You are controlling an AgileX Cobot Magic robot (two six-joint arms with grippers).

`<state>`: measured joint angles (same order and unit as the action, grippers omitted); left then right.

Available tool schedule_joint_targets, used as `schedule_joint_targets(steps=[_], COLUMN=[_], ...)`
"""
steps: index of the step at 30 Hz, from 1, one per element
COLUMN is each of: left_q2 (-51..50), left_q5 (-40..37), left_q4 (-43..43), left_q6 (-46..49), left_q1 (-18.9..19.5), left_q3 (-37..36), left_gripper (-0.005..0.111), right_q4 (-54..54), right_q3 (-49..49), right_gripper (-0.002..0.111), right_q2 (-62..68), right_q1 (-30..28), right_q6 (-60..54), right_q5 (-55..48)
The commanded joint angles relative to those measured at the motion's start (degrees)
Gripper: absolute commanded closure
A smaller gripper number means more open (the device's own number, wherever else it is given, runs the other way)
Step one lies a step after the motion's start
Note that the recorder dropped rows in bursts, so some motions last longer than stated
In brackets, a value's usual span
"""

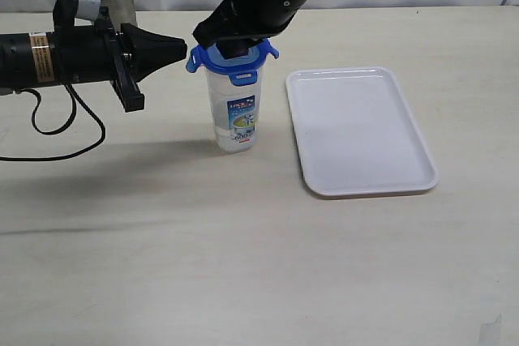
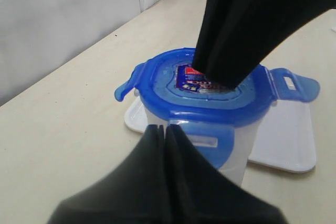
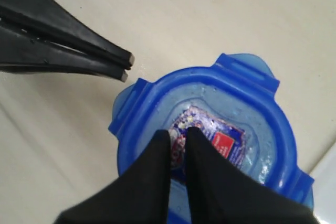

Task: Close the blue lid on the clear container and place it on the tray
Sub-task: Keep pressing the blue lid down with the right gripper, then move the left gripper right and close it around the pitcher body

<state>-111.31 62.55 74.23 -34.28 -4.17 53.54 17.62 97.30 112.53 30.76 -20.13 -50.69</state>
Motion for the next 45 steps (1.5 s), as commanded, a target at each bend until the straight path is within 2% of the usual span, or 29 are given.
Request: schedule_joint_targets(steps=[1, 9, 14, 17, 20, 24, 27, 30, 34, 45], left_q2=[-0.16, -0.16, -0.16, -0.16, -0.62, -4.41, -8.16, -10.95, -13.37, -16.25], left_q5=[0.34, -1.63, 0.18, 2.59, 3.02, 2.01, -1.51, -2.03, 2.44, 2.3], left_q4=[-0.87, -0.42, 2.32, 5.94, 7.92, 7.94, 4.58, 2.57, 0.87, -15.08], left_q6=[-0.39, -0.5, -4.52, -5.38, -6.48, -3.51, 3.56, 7.83, 11.56, 19.3], left_q1=[-0.27, -0.16, 3.45, 6.38, 6.72, 4.23, 1.83, 0.37, -0.94, -8.59], left_q3=[-0.17, -0.17, -0.17, -0.17, -0.17, -0.17, -0.17, -0.17, -0.17, -0.17], left_gripper=[0.107, 0.107, 0.103, 0.088, 0.065, 0.035, 0.024, 0.022, 0.022, 0.022], right_q4=[-0.76, -1.03, -2.07, -2.07, -2.06, -2.06, -2.06, -2.06, -2.06, -2.06], right_q3=[-0.38, -0.38, -0.38, -0.38, -0.38, -0.38, -0.38, -0.38, -0.38, -0.38], right_gripper=[0.097, 0.097, 0.097, 0.097, 0.097, 0.097, 0.097, 0.097, 0.097, 0.097], right_q2=[2.62, 2.63, 2.63, 2.63, 2.63, 2.63, 2.63, 2.63, 2.63, 2.63], right_q1=[0.03, 0.03, 0.03, 0.03, 0.03, 0.03, 0.03, 0.03, 0.03, 0.03], right_q6=[-0.05, -0.42, -0.42, -0.42, -0.68, -0.67, -0.67, -0.67, -0.67, -0.45], right_q5=[-1.43, -1.89, -1.89, -1.89, -1.89, -2.01, -2.23, -2.58, -2.58, -3.08])
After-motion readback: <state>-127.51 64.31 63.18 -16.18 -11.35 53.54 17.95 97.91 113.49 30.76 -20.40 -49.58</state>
